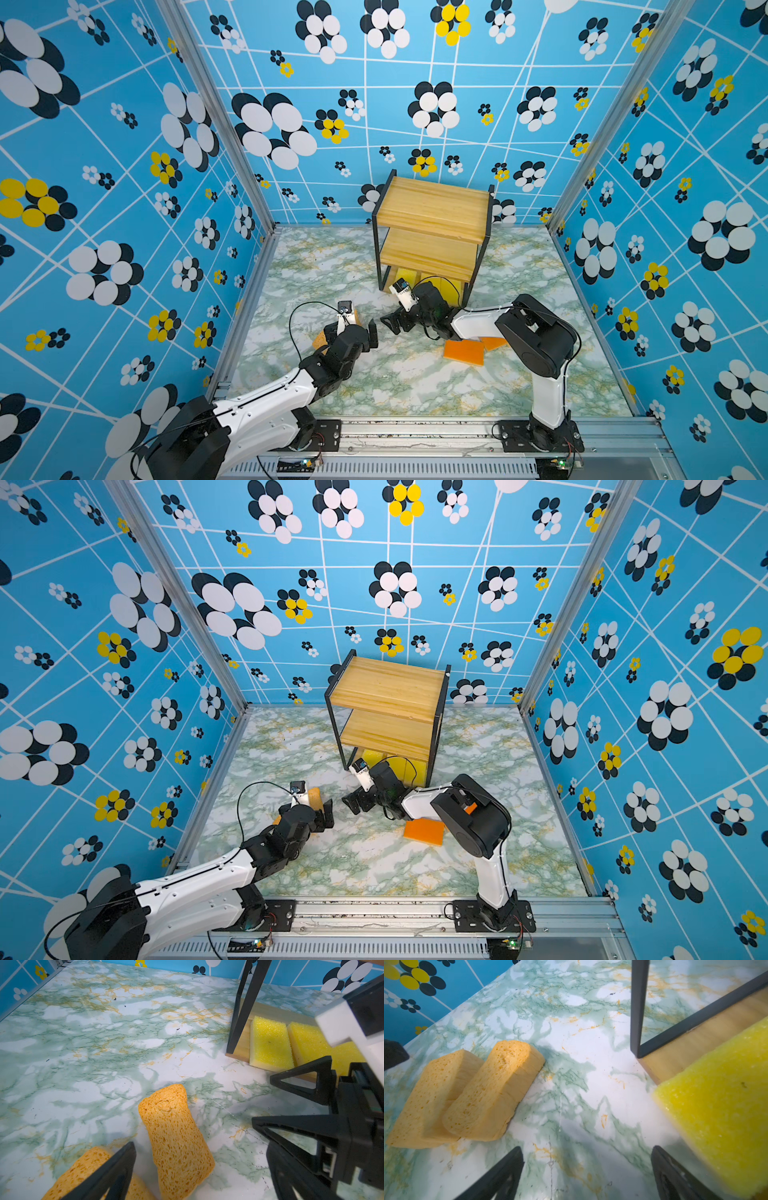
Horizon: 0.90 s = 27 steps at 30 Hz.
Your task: Place and organize the cleaning sponges onto the shelf
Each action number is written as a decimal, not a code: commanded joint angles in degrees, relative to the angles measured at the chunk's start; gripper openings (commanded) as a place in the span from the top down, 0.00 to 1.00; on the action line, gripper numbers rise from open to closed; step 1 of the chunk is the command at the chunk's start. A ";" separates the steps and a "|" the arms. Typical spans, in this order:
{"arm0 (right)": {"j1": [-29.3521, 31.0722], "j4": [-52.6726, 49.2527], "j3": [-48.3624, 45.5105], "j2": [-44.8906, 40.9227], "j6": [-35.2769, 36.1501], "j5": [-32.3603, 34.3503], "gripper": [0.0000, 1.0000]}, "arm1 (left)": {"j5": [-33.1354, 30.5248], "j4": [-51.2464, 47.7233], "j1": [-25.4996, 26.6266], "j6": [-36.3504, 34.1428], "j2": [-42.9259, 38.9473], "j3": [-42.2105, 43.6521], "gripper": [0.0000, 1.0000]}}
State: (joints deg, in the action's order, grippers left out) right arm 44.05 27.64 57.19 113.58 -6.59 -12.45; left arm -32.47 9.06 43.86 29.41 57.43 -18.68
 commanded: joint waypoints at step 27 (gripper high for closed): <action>-0.90 1.28 3.97 1.90 1.56 2.91 0.01 | 1.14 -2.28 -1.06 0.37 2.30 -2.17 0.01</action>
State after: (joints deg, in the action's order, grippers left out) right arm 43.42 30.26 61.28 117.71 -6.28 -7.55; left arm -31.62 8.64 43.44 29.39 59.48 -18.92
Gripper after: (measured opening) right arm 0.985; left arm 0.990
